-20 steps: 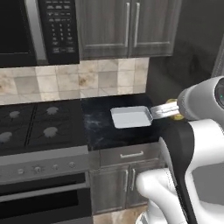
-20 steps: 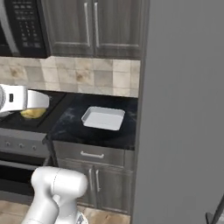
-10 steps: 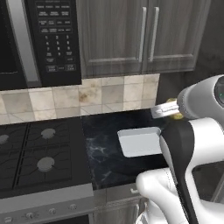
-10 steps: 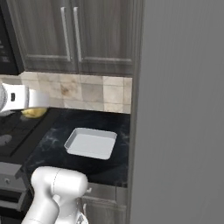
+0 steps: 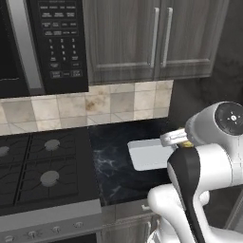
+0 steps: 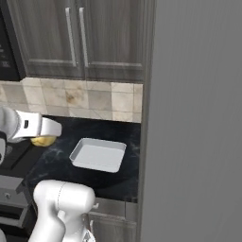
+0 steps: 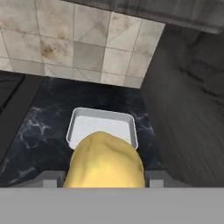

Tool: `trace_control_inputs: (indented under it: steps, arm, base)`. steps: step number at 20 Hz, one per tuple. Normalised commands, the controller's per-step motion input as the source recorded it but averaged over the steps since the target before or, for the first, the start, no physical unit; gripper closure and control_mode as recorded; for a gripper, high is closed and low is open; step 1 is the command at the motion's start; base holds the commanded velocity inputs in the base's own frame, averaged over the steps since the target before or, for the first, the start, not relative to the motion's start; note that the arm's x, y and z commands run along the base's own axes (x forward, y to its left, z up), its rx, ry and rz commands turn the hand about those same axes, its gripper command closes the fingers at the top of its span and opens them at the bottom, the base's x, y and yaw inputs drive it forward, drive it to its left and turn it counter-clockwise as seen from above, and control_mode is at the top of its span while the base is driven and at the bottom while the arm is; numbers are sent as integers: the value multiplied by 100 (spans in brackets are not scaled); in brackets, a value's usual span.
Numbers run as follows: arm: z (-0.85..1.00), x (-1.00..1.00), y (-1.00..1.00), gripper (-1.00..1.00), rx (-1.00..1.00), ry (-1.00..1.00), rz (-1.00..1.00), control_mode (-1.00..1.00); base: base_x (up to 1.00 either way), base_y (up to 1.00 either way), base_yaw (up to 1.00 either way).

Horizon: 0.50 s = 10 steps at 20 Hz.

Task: Take the eggplant and potato out of the freezer and place them in the tupperware container on the counter. Then put the tupperware containing the vegetables back in the freezer.

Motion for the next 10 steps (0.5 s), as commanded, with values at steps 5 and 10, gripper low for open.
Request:
trace_control_inputs:
  steps: [5,10]
  arm:
    - [-67,48,0,100,3,2,0,-100]
    - [-56,90,0,100,7,13,0,-100]
  base:
    - [0,0,0]
    - [0,0,0]
